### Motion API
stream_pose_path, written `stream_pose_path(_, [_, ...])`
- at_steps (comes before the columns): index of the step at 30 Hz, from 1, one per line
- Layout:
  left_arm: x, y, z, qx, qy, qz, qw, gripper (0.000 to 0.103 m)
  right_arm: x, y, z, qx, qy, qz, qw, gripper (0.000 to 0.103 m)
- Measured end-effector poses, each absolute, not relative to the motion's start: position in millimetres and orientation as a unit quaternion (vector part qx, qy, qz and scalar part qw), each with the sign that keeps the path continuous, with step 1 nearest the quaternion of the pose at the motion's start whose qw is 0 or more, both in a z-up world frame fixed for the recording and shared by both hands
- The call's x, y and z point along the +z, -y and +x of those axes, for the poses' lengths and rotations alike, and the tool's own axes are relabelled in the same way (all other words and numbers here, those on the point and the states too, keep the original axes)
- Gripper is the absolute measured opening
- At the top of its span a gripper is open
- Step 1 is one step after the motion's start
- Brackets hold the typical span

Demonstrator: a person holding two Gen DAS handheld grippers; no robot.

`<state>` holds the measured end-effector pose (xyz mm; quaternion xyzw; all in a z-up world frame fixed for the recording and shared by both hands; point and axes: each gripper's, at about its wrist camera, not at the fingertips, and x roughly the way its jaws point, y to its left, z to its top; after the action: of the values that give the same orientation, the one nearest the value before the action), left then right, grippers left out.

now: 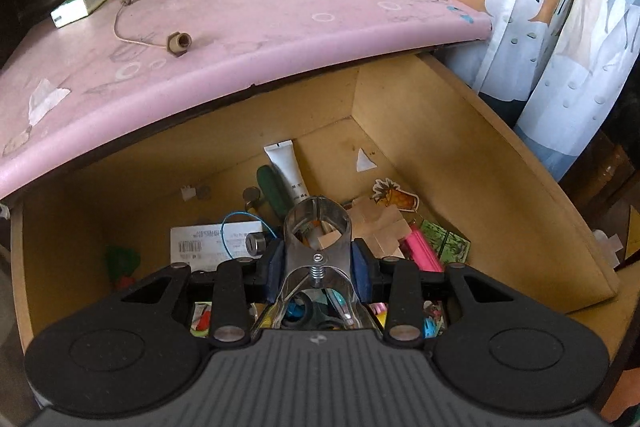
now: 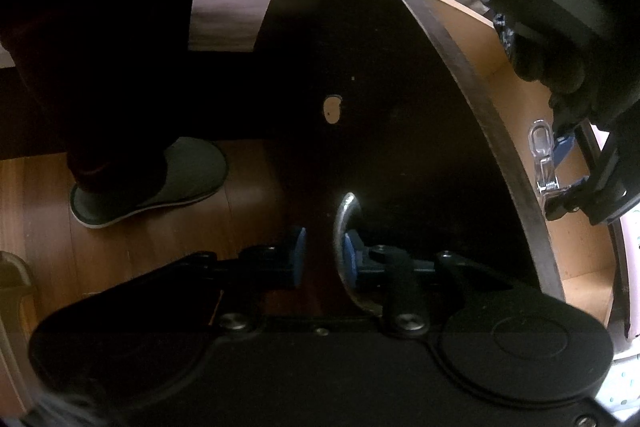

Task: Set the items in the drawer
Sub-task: 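Carry the clip into the open drawer and open the left tool, then move the left tool to the tabletop and grasp a small item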

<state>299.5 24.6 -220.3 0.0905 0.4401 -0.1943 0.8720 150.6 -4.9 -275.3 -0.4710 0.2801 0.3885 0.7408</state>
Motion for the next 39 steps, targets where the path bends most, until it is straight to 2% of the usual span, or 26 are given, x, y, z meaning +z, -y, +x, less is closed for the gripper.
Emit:
stream_pose_path(2, [-220.4,-24.0,300.8,-0.19,-0.435,0.094,0.875,0.037,-274.9,5.4,151.2,0.388,-0.281,-0.469,0.742,0.017])
stream_pose_path(3, [-220.1,-23.1,300.9,-0.192,-0.431,0.098,0.876,0.047,-274.7,5.6,151.5,0.388,-0.281,-0.468,0.743,0.015])
stream_pose_path(5, [-218.5,-22.6,300.6,-0.191,-0.426,0.098,0.879,0.059,-274.1,5.9,152.2,0.387,-0.282,-0.467,0.743,0.014])
stream_pose_path(12, [-212.2,-22.7,296.9,-0.201,-0.421,0.092,0.88,0.06,-270.4,8.2,156.3,0.386,-0.288,-0.455,0.749,0.007])
stream_pose_path(21, [-196.0,-28.4,287.5,-0.209,-0.403,0.088,0.887,0.06,-266.8,12.0,159.5,0.388,-0.294,-0.441,0.754,0.005])
stream_pose_path(29, [-172.3,-42.1,262.5,-0.211,-0.368,0.041,0.905,0.061,-268.1,10.2,164.6,0.375,-0.31,-0.414,0.769,0.005])
stream_pose_path(34, [-143.9,-59.4,253.2,-0.179,-0.339,0.032,0.923,0.068,-268.2,10.9,167.8,0.37,-0.316,-0.398,0.778,0.006])
stream_pose_path(39, [-108.7,-79.1,288.8,-0.126,-0.313,0.003,0.941,0.076,-267.4,11.3,167.7,0.37,-0.319,-0.395,0.778,0.006])
